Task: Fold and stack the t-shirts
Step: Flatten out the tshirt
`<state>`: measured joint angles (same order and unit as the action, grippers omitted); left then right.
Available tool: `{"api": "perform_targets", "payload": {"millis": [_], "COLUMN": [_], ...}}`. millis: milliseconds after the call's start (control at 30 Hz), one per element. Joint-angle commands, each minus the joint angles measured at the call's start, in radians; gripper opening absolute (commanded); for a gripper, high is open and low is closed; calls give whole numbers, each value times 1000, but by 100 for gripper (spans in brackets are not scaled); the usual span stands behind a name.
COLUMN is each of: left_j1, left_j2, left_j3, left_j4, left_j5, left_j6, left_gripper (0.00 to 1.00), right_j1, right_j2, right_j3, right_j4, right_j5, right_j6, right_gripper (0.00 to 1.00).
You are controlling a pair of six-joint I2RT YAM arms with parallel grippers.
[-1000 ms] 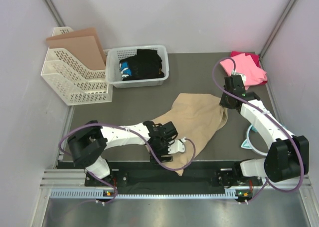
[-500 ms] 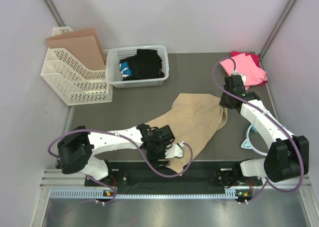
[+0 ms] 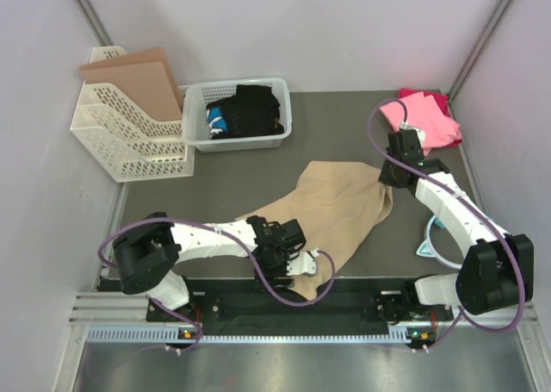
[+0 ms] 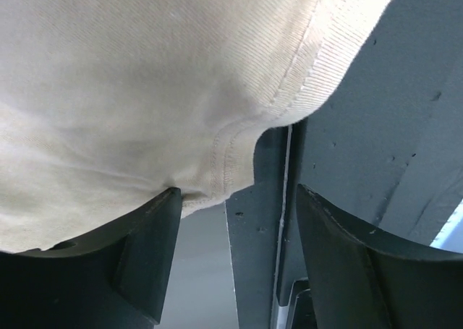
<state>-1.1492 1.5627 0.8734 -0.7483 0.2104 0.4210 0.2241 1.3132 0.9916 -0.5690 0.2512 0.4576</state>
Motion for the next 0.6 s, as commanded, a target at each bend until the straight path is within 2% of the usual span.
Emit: {"api": "perform_targets", "payload": {"millis": [0,167,200,500,567], "left_j1": [-6,-6,-6,-4,-4], "left_j2": [54,94,97,138,146], "left_j3": [-7,10,12,16,10], "left_j4": [89,112,118,150,158], "left_j5": [-3,-14,-22,1,10], "left_j6": [12,16,18,-4,-8], "left_gripper": [65,51,45,41,37], "right_j1": [-6,-5,-5,-6,-6], "right_j2": [-31,-37,-37,-45,-43], "right_j3": [36,28,28,16,15], "right_j4": [29,31,31,34,34], "right_j5": [-10,-12,-12,-4,-4], "right_j6": [18,18,18,15,13], "right_gripper": [0,0,0,0,0]}}
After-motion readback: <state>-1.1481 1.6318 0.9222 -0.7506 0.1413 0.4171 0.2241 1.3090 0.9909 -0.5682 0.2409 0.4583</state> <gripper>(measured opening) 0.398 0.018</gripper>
